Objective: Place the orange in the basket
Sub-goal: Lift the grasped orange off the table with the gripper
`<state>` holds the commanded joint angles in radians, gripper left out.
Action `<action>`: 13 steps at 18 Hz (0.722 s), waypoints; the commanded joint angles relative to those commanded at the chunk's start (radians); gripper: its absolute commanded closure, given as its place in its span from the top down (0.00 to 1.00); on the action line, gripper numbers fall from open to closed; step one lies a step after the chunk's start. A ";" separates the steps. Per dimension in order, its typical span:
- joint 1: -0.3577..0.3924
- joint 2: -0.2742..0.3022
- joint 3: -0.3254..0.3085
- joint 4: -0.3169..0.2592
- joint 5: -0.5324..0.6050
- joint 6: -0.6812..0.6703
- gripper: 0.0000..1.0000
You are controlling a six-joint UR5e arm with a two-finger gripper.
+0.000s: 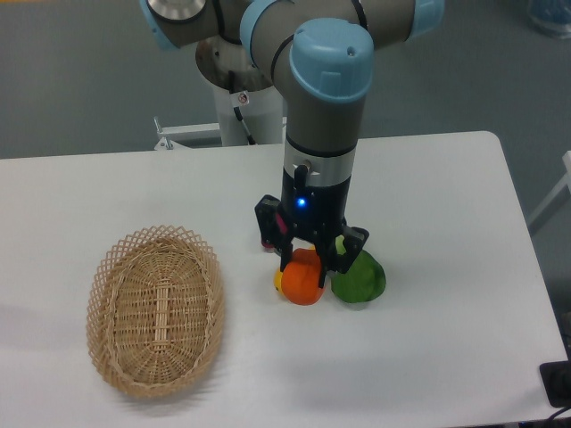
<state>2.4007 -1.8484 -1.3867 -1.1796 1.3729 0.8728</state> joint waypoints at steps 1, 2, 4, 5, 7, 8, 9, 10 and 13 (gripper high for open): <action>0.000 -0.002 0.000 0.000 0.002 -0.002 0.46; 0.000 -0.002 -0.002 0.000 0.002 -0.002 0.46; 0.000 -0.002 0.000 0.000 0.000 -0.002 0.46; -0.002 -0.002 0.000 0.000 0.002 -0.002 0.46; -0.002 -0.003 -0.003 0.000 0.003 -0.002 0.46; -0.002 -0.003 -0.003 0.000 0.003 -0.002 0.46; -0.002 -0.003 -0.003 0.000 0.006 -0.003 0.46; -0.003 -0.005 -0.003 0.000 0.008 -0.005 0.46; -0.009 -0.012 -0.005 -0.002 0.015 -0.020 0.46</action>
<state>2.3915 -1.8607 -1.3913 -1.1811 1.3882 0.8530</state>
